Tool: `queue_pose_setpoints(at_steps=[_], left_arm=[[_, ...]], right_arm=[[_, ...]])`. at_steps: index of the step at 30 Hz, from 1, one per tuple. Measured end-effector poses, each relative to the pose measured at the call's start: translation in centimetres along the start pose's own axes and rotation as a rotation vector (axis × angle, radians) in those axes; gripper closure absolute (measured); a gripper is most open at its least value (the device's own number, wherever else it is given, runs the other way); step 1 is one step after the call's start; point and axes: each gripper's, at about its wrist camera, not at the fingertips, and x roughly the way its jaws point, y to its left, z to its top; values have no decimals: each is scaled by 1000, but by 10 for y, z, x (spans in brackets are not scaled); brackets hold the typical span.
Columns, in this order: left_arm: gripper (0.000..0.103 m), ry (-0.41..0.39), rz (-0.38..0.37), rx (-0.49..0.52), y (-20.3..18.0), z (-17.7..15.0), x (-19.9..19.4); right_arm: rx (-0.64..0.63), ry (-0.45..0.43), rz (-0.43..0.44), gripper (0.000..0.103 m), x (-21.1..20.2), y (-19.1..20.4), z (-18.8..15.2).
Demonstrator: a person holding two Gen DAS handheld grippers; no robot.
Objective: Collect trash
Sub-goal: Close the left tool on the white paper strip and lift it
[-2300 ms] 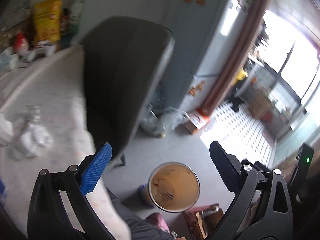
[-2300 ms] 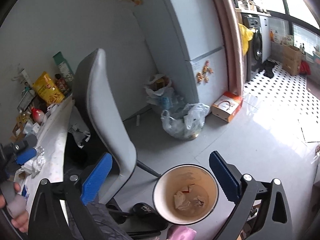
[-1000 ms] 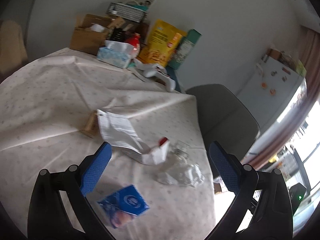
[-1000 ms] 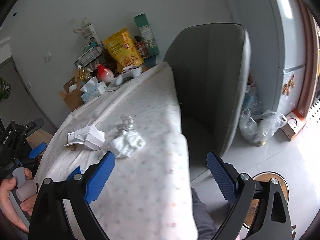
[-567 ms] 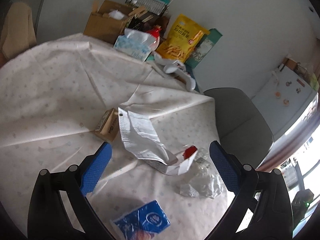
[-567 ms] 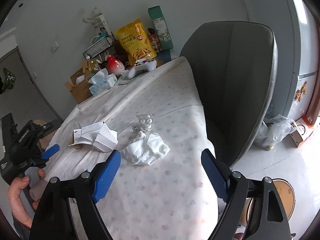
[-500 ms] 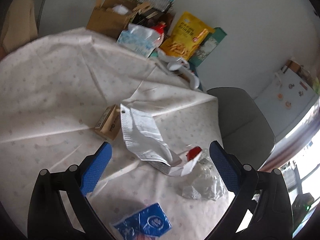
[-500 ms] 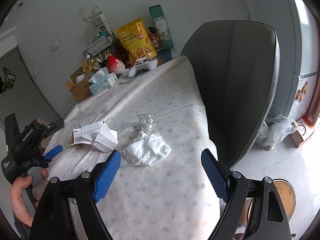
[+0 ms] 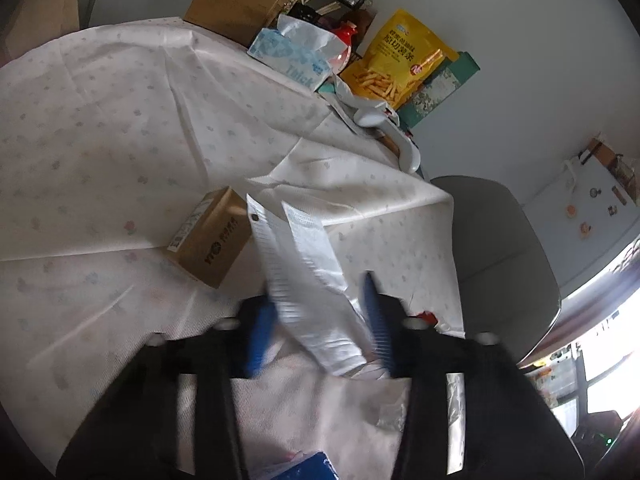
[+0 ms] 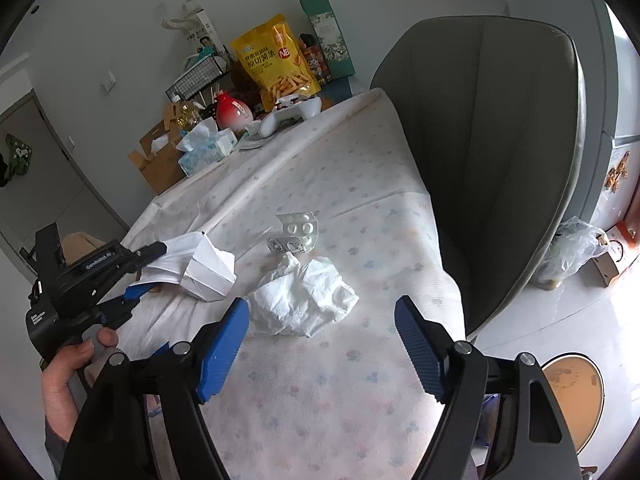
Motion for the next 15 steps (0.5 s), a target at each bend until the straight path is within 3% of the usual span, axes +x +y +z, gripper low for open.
queue_pose_setpoints(at_steps=[3,10,12,15], left_arm=[[98,3,-1,2,1,-1,-1],[100,-62,-19,35,-7,0,-28],[100,-80,-21,45,-10,0,-36],[100,-103,-24,54,-12,0,-49]], right_arm=[[5,9,5,29,4,1,-2],[-7,44,12,34,22,8,-3],[-15,54,6,42,29,11,-2],[-6,90,15,77,41,8,-4]])
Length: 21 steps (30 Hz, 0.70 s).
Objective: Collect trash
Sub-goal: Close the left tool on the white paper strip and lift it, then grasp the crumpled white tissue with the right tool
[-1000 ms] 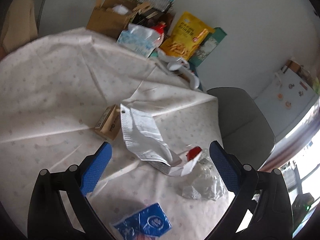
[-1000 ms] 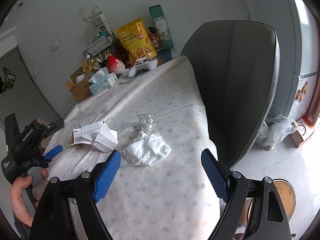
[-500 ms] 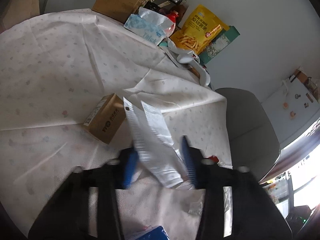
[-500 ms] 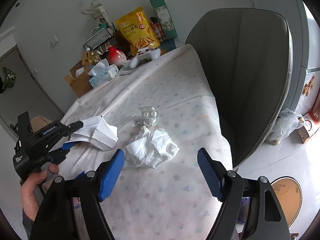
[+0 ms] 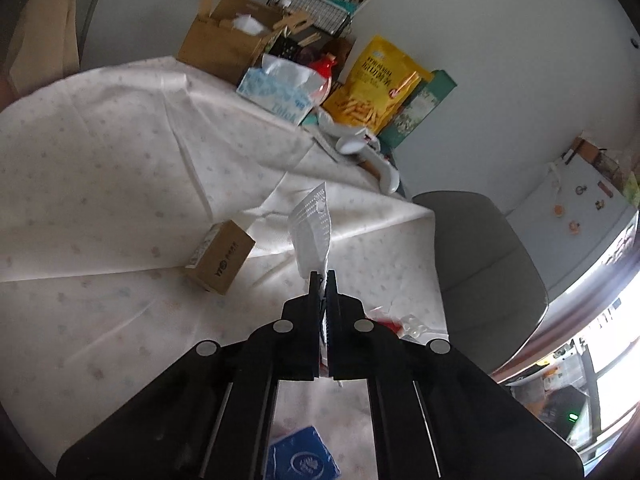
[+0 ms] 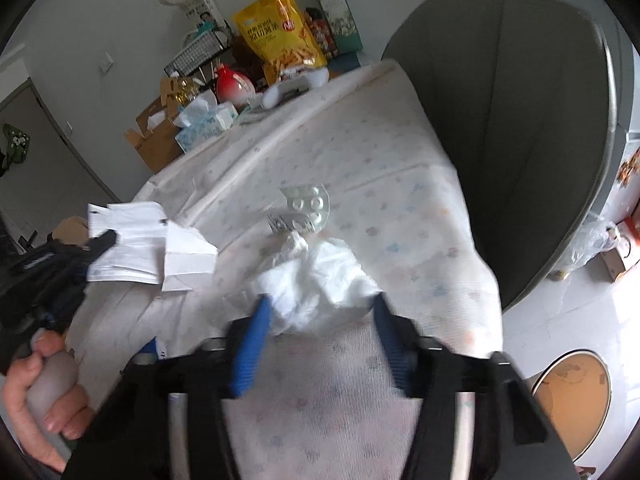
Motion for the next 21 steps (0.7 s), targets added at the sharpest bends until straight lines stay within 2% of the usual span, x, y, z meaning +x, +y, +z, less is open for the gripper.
queue_pose_setpoints(at_steps=[1,4,8,13,21], left_arm=[[100,-6,-2,0,0,0,-5],[100,-23,-13,-1,-2,0,-16],[100,-52,-38,8,-11,-1,-33],[100,-92,-83,35,-30,-2,-56],[100,-86,-161,84,-68,-13,-67]], right_arm=[[9,21,12,90,4,-2,0],[17,16,41,97,1,-6,-4],[32,-23,84,97,-21,-9,-8],[66,-80,97,97,-53,-22,-10],[97,-161,77,97,-96,-45,-10]])
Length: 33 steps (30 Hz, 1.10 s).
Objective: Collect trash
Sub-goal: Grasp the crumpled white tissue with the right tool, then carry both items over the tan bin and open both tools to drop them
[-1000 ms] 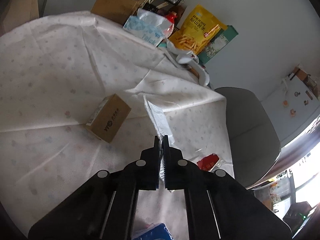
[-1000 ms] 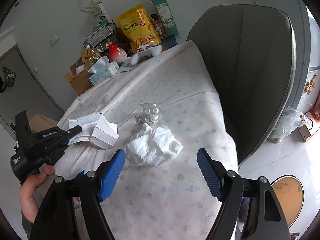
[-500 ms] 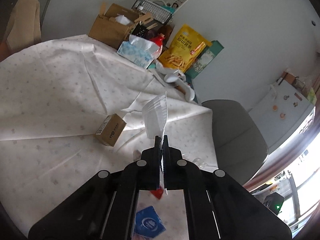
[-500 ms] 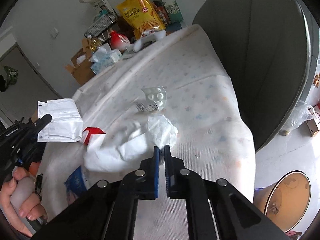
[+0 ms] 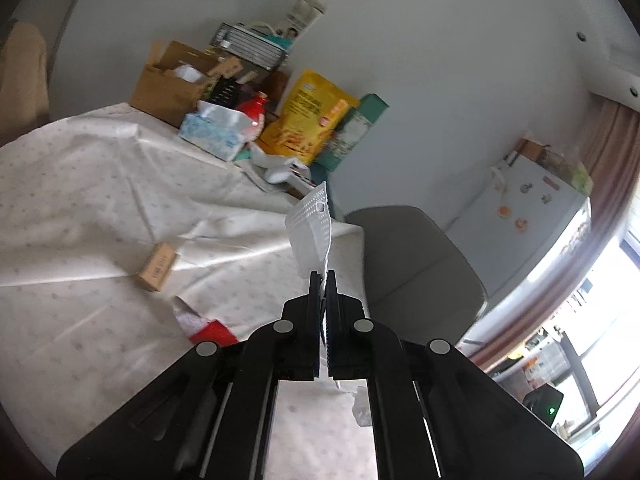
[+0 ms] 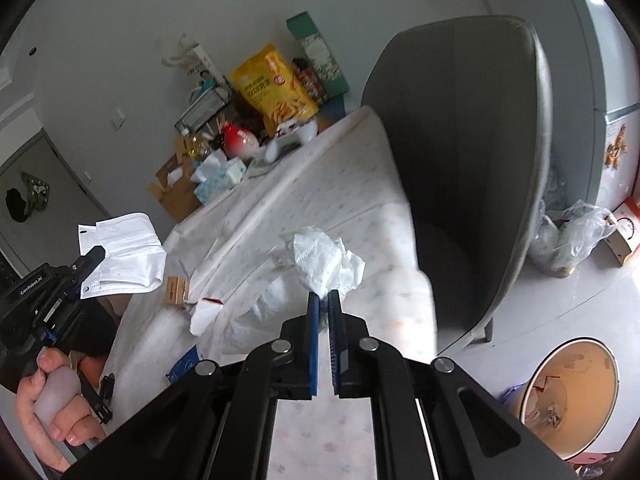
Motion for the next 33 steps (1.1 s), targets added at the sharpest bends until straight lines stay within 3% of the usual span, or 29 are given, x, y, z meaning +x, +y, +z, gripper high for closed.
queue_pose_setpoints(at_steps=[21,33], left_arm=[[100,199,-156,104,-88,-61,56],[100,333,-248,197,-163,-131,100]], right_arm=[[95,-137,-127,97,-73,-74,16],[165,-176,-309,97,-123,-147,9]])
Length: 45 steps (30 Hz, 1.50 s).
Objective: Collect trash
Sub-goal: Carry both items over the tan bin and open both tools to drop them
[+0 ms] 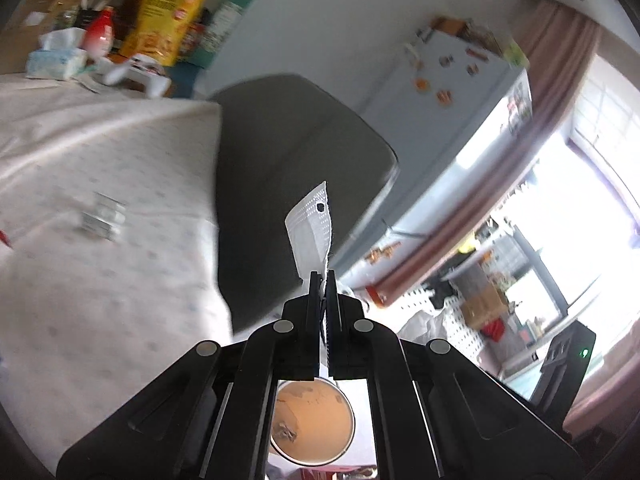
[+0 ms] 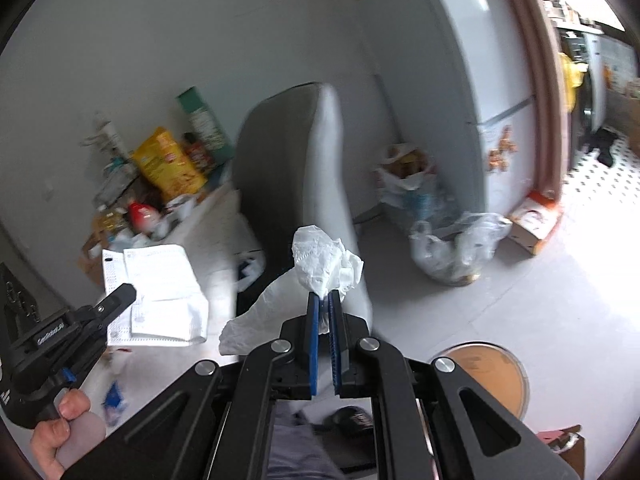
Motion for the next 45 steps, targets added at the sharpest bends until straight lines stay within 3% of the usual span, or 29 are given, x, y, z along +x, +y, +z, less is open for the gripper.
queue_pose_setpoints(at_steps=[12,21,22,23,25,29,36,37,38,39,40,45], left_arm=[[100,188,-16,76,-51,-48,83],[100,268,-1,111,-57,-69,105],[100,276,3,112,-57,-70,107],[100,283,7,114,-57,-71,110],[100,294,13,122,-57,-74,114],[100,323,12,123,-56,-79,121],[99,415,-34,153,-73,-98,137],[96,446,-30,163,-78,-103,143],[74,483,-48,160,-82,-106,149],[34,515,-84,140,-83,-109,152],[23,514,-126,104,-81,-110,152],[17,463,-94,102,-74,-101,139]], right_arm=[[64,26,-179,94,-1,-83,-4],[162,183,-265,92,40,-153,-34],[173,197,-268,84,43,-157,-37],[189,211,-269,63,47,-163,-40],[195,205,-281,49,47,-167,-45],[183,188,-277,49,38,-167,-42],[190,68,-286,41,0,-171,-21],[192,46,-288,40,-7,-171,-19],[194,35,-286,40,-10,-171,-17],[196,25,-284,40,-13,-172,-16],[195,13,-281,40,-17,-172,-14],[181,3,-265,39,-19,-165,-14]])
